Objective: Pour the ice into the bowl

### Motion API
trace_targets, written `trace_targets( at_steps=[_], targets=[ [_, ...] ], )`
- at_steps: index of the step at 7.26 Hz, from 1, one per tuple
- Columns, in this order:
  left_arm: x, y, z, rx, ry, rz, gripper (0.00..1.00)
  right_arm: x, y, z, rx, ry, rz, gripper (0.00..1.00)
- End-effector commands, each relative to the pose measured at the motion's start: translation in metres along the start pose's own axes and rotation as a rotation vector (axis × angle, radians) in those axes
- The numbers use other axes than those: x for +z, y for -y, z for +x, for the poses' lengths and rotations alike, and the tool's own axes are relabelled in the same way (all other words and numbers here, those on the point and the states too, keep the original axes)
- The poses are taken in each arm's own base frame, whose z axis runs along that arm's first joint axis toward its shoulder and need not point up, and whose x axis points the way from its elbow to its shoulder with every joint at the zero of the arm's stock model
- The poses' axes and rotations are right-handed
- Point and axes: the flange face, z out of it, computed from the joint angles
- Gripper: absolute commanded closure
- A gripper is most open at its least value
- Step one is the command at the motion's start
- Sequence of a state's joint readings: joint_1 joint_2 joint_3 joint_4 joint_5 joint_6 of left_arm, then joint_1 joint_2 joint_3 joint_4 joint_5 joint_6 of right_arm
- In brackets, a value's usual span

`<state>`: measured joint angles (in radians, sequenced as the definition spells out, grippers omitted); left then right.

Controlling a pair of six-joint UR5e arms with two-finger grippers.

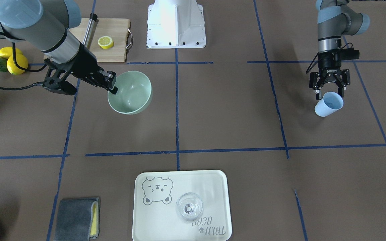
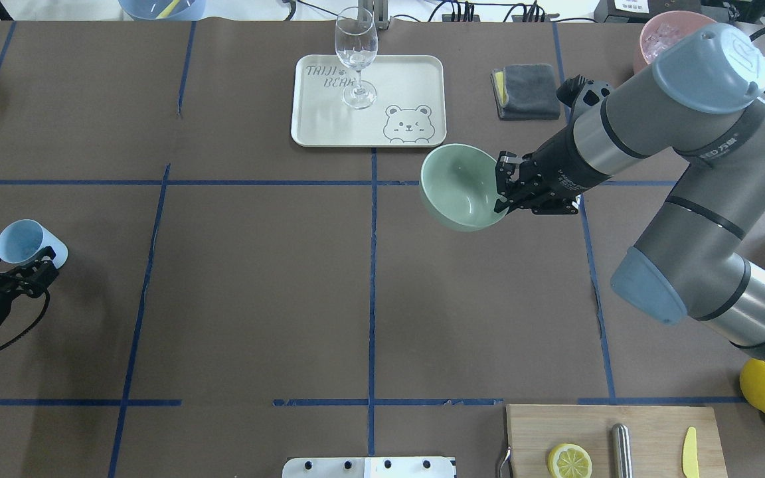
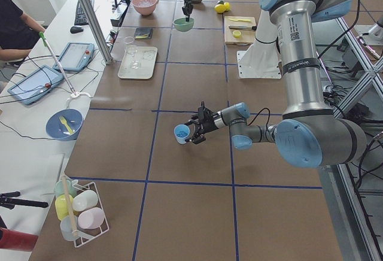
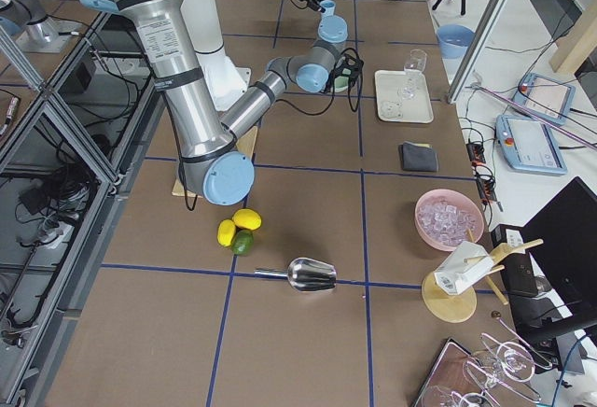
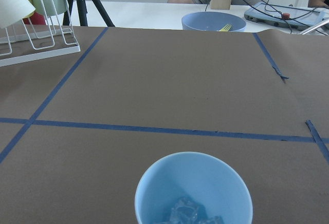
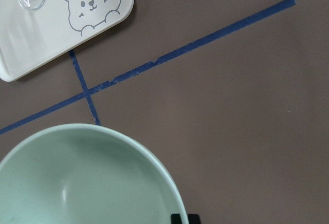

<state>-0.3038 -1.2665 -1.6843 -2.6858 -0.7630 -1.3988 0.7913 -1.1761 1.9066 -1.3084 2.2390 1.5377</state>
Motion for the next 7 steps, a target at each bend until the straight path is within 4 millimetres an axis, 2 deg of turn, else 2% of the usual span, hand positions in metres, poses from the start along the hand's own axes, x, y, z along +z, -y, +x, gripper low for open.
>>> trace_targets(
  at_steps=[1, 4, 6, 7],
  targets=[
    [0.012, -0.009, 0.005, 0.006, 0.009, 0.024, 0.0, 0.016, -0.019, -0.014, 0.0, -0.002, -0.003, 1.0],
    [0.031, -0.029, 0.011, 0.019, 0.019, 0.024, 0.0, 0.039, -0.043, -0.025, -0.007, -0.013, 0.01, 1.0],
    [0.037, -0.027, 0.007, 0.024, 0.033, 0.032, 0.0, 0.049, -0.053, -0.028, -0.002, -0.016, 0.026, 1.0],
    [0.037, -0.025, 0.01, 0.022, 0.029, 0.034, 0.21, 0.051, -0.056, -0.031, -0.004, -0.015, 0.024, 1.0]
  ],
)
